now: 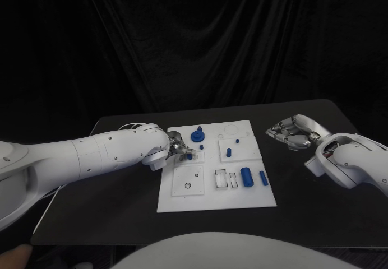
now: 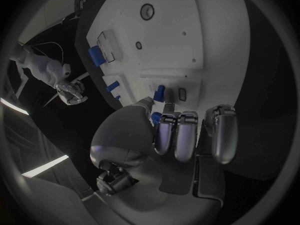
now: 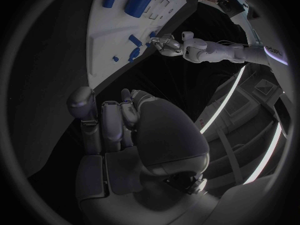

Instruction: Assemble the parts on the task board

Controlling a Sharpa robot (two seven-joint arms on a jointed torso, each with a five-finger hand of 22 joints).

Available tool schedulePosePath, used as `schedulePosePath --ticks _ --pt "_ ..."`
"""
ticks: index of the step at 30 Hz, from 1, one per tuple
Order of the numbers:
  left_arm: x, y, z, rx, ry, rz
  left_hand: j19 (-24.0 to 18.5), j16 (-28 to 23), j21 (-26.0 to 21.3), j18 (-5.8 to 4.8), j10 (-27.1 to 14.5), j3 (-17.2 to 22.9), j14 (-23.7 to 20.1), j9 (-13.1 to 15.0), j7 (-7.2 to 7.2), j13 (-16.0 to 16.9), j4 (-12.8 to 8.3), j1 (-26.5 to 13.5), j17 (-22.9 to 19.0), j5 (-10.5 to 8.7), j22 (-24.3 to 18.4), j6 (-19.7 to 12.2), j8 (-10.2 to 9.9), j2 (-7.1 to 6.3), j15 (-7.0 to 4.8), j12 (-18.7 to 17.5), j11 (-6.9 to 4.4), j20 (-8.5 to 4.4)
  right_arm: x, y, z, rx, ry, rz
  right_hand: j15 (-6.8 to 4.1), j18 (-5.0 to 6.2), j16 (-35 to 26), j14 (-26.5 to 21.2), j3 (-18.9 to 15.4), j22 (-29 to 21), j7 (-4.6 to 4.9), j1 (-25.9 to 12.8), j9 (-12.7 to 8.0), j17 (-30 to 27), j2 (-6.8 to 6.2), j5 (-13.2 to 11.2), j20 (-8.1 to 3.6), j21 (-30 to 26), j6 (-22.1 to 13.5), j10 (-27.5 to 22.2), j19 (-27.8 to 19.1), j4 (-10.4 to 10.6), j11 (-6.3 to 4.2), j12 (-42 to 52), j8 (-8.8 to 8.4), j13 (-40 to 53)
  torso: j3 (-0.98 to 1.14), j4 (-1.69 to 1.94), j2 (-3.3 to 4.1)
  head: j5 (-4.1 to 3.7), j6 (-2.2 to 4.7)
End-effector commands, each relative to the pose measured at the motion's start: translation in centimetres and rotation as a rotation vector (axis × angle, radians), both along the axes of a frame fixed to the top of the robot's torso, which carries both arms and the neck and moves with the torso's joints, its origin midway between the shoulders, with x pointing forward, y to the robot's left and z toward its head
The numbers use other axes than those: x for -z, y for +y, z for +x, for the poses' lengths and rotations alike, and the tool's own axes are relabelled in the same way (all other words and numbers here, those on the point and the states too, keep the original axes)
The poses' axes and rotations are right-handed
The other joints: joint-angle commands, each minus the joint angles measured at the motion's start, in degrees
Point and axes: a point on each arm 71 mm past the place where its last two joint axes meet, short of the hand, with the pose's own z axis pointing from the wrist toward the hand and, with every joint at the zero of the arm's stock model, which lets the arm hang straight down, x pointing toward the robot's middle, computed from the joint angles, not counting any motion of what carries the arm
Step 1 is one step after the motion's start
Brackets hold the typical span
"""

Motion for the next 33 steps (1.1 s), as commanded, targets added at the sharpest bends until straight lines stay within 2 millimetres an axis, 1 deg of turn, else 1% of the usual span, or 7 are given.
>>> schedulePosePath --ticks 1,11,17,18,21,22,33 --pt "0.81 -0.22 -0.69 0.026 0.051 0.010 0.17 0.37 -0.10 0.83 5.91 -0.34 5.99 0.04 -0.09 15.09 0.23 -1.03 15.10 -0.62 8.89 0.54 -0.21 0.08 0.21 0.20 0.20 0.02 0.24 -0.03 -0.06 0.005 0.023 -0.007 -0.08 0.43 -0.19 -0.51 0.45 6.15 0.07 0.50 -0.02 -0.05 -0.28 0.42 -0.01 -0.35 0.00 -0.34 -0.41 -0.12 0.08 -0.27 -0.08 -0.06 -0.01 0.01 0.02 -0.06 -0.01" --pt "0.88 -0.24 -0.73 0.028 0.060 0.015 0.16 0.37 -0.14 0.84 5.91 -0.45 5.99 0.07 -0.16 15.09 -0.12 -0.80 15.10 -0.57 8.89 0.59 -0.24 -0.07 0.20 0.20 0.17 0.03 0.28 -0.06 -0.08 0.005 0.030 -0.009 -0.08 0.46 -0.33 -0.61 1.04 6.10 0.11 0.99 -0.01 -0.24 -0.55 1.63 -0.03 -0.67 -0.01 -0.57 -0.47 -0.74 0.09 -0.44 -0.03 -0.31 -0.01 0.01 0.01 -0.06 -0.01" --pt "0.95 -0.26 -0.77 0.029 0.065 0.018 0.17 0.37 -0.19 0.85 5.91 0.24 5.99 0.16 -0.36 15.09 -1.46 1.32 15.10 2.05 8.95 0.64 -0.44 -0.11 0.06 0.20 -0.01 -0.07 0.32 -0.02 -0.08 0.004 0.034 -0.010 -0.08 0.49 -0.44 -0.69 1.16 6.06 0.12 1.06 -0.01 -0.36 -0.60 1.90 -0.03 -0.87 -0.01 -0.65 -0.55 -0.84 0.10 -0.49 -0.02 -0.39 -0.01 0.01 0.04 -0.03 -0.01" --pt "0.97 -0.26 -0.78 0.030 0.066 0.018 0.13 0.37 -0.26 0.87 5.91 0.69 5.99 0.18 -0.45 15.09 -2.04 2.14 15.10 3.20 8.94 0.61 -0.52 -0.12 0.00 0.20 -0.09 -0.12 0.33 -0.02 -0.08 0.004 0.035 -0.010 -0.07 0.49 -0.44 -0.69 1.23 6.07 0.12 1.11 -0.01 -0.36 -0.64 2.04 -0.03 -0.87 -0.02 -0.67 -0.54 -0.91 0.10 -0.51 -0.02 -0.41 -0.01 0.02 0.04 -0.02 -0.01" --pt "1.01 -0.27 -0.80 0.031 0.068 0.019 0.09 0.37 -0.34 0.88 5.91 1.55 5.99 0.19 -0.58 15.09 -2.93 3.30 15.10 4.62 8.93 0.59 -0.65 -0.20 -0.10 0.20 -0.21 -0.22 0.34 -0.02 -0.09 0.005 0.036 -0.011 -0.07 0.51 -0.47 -0.71 1.28 6.05 0.13 1.15 -0.01 -0.39 -0.66 2.15 -0.03 -0.96 -0.02 -0.73 -0.58 -0.97 0.10 -0.55 -0.02 -0.48 -0.03 0.01 0.03 -0.03 -0.01" --pt "1.03 -0.27 -0.81 0.031 0.069 0.018 0.07 0.37 -0.37 0.89 5.91 2.14 5.99 0.20 -0.64 15.09 -3.45 3.91 15.10 5.62 8.94 0.59 -0.73 -0.35 -0.16 0.20 -0.27 -0.28 0.34 -0.03 -0.09 0.005 0.037 -0.011 -0.07 0.52 -0.52 -0.75 1.37 6.03 0.14 1.20 -0.01 -0.45 -0.69 2.31 -0.03 -1.03 -0.02 -0.73 -0.60 -1.04 0.11 -0.55 -0.02 -0.48 -0.03 0.01 0.03 -0.01 -0.01" --pt "1.10 -0.40 -0.85 0.034 0.065 0.012 0.05 0.37 -0.48 0.90 5.91 4.46 5.99 0.23 -0.80 15.09 -4.88 5.30 15.10 7.68 8.99 0.68 -0.93 -0.90 -0.31 0.20 -0.44 -0.43 0.38 -0.03 -0.10 0.007 0.042 -0.013 -0.06 0.59 -0.84 -0.99 1.59 5.93 0.16 1.33 0.00 -0.82 -0.76 2.70 -0.03 -1.49 -0.03 -1.05 -0.80 -1.24 0.12 -0.76 0.00 -0.82 -0.03 0.03 0.03 -0.16 -0.01"
